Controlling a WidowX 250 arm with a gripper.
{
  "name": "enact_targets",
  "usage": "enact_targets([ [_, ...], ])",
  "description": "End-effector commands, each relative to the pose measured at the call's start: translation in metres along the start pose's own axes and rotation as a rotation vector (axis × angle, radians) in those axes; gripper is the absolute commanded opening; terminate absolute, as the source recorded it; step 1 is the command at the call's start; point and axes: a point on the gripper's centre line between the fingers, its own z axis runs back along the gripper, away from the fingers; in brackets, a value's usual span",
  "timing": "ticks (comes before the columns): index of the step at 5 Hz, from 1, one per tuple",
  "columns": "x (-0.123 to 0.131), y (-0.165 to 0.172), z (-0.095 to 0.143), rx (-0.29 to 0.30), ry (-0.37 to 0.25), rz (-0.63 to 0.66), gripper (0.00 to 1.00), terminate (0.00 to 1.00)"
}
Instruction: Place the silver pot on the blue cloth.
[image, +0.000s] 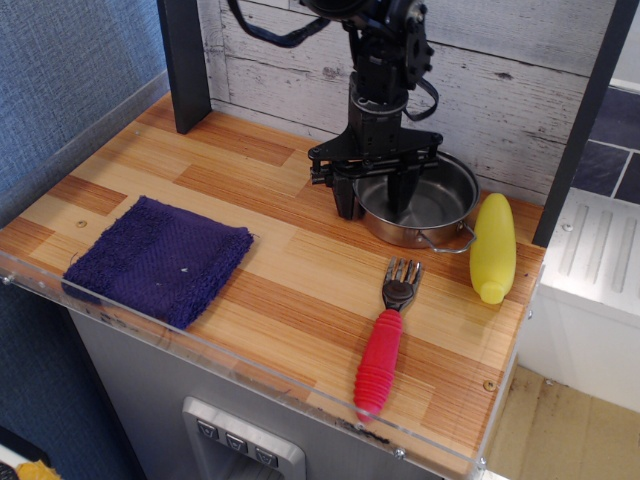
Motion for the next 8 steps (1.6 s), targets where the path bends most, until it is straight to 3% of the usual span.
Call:
enact_targets([
  [1, 0.002, -0.001, 0.023, -0.044, -0.063, -0.006, 0.00, 0.00],
  [3, -0.003, 0.009, 0.039, -0.075, -0.064, -0.004, 0.00, 0.00],
  [5, -0.002, 0.032, 0.072, -0.108, -0.091, 0.002, 0.00, 0.00],
  [7, -0.001, 0.083, 0.100, -0.128, -0.117, 0.026, 0.00, 0.00],
  [8, 0.001, 0.119, 0.103, -0.112, -0.126, 0.030, 0.00, 0.00],
])
